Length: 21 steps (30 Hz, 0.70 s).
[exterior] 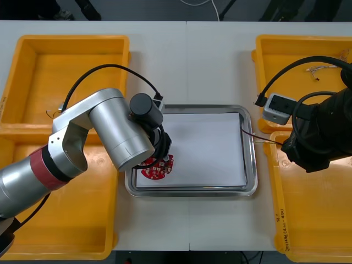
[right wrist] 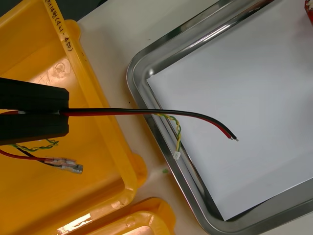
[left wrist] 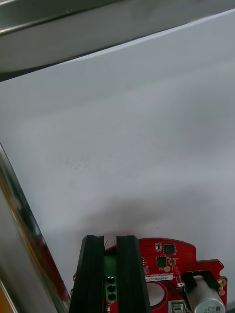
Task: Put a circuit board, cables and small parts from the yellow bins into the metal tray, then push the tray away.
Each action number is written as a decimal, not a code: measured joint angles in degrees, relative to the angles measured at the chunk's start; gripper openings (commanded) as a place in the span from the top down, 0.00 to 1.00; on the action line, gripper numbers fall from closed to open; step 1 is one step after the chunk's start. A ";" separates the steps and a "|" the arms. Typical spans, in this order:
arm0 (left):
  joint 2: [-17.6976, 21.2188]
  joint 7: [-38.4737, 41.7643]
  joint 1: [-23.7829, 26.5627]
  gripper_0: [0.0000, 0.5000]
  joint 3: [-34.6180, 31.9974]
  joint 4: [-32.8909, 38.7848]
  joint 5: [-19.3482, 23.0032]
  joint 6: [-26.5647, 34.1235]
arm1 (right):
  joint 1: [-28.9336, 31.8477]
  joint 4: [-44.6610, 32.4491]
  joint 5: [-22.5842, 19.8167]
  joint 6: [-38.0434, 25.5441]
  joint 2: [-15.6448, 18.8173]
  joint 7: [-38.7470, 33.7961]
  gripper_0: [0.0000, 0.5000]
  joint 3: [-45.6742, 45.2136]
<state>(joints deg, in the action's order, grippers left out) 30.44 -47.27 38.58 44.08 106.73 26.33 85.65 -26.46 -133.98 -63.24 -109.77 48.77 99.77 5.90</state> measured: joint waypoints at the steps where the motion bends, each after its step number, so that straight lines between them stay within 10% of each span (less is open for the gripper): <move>1: 0.00 0.00 0.00 1.00 0.21 -0.15 -0.03 -0.14 | 0.00 0.00 0.00 0.00 0.00 0.00 1.00 0.00; 14: 0.00 0.86 0.00 0.99 3.16 -1.48 -0.89 -1.44 | 0.00 0.00 0.00 0.00 0.00 0.00 1.00 0.00; 16: -0.01 1.00 0.00 0.82 3.16 -1.48 -0.89 -1.47 | 0.00 0.00 0.00 0.00 0.00 0.00 1.00 0.00; 19: -0.01 1.01 0.00 0.00 3.16 -1.48 -0.89 -1.48 | 0.00 0.00 0.00 0.00 0.00 0.00 1.00 0.00; 21: -0.01 1.04 0.00 0.00 3.16 -1.48 -0.89 -1.49 | 0.00 0.00 0.00 0.00 0.00 0.00 1.00 0.00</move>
<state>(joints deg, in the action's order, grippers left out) 30.44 -46.23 38.58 47.23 105.25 25.44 84.16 -26.46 -133.99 -63.24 -109.77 48.77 99.77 5.90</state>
